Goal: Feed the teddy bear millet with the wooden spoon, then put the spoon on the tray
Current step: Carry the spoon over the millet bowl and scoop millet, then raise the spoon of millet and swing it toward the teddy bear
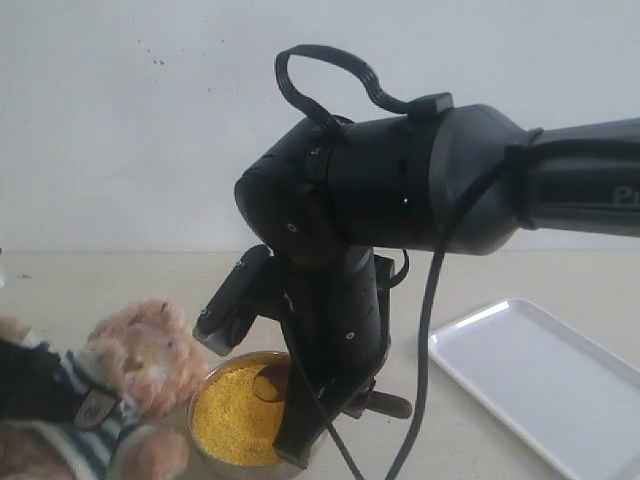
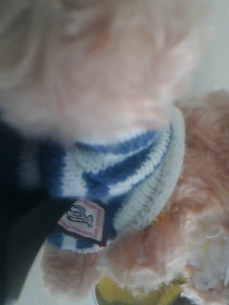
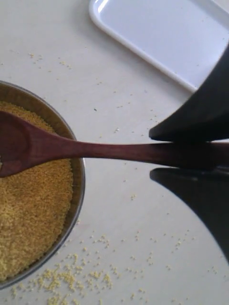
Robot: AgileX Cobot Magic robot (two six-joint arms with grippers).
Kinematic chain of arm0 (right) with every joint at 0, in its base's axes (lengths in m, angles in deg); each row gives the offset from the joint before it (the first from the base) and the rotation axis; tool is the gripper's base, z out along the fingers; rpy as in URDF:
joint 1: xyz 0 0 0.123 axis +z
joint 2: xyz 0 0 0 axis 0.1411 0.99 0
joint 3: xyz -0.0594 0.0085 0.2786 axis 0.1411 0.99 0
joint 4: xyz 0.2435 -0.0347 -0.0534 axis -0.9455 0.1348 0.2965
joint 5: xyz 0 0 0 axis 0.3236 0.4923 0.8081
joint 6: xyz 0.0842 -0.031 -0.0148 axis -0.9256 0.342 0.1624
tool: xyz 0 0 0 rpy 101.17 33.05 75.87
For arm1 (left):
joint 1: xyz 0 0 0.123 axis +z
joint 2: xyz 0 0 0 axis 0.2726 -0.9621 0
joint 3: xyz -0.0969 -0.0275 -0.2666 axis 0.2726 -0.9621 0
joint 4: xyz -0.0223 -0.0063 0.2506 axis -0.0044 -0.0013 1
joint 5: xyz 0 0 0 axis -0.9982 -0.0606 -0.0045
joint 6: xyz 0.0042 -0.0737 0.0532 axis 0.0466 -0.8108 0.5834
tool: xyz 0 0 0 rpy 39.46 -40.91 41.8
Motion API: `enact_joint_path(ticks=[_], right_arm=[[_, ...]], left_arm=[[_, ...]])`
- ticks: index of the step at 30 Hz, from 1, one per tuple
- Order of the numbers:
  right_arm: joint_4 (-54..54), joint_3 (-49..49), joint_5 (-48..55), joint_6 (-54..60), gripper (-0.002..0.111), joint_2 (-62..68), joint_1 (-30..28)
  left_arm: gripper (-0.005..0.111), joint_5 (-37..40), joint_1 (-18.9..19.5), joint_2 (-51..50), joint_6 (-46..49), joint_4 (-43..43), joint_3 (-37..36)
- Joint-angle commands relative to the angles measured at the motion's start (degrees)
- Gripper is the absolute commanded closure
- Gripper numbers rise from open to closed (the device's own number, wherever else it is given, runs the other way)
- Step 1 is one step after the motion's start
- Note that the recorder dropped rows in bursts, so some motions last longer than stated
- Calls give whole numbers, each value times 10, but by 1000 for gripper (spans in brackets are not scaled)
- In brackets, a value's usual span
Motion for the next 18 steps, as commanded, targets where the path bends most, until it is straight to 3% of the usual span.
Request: enact_joint_path(ticks=[1,7,12,18], right_arm=[[1,-2,17,34,109,-10,-1],[-35,-2,17,35,109,-30,-20],[-124,-2,9,84,109,-93,-83],[-265,-2,17,131,109,-112,-137]], left_arm=[[103,-30,-1,5,-61,41,-31],[103,-18,-1,6,-54,26,-31],[103,-59,-1,53,-54,-11,-31],[103,-7,-1,108,-30,-40,-42]])
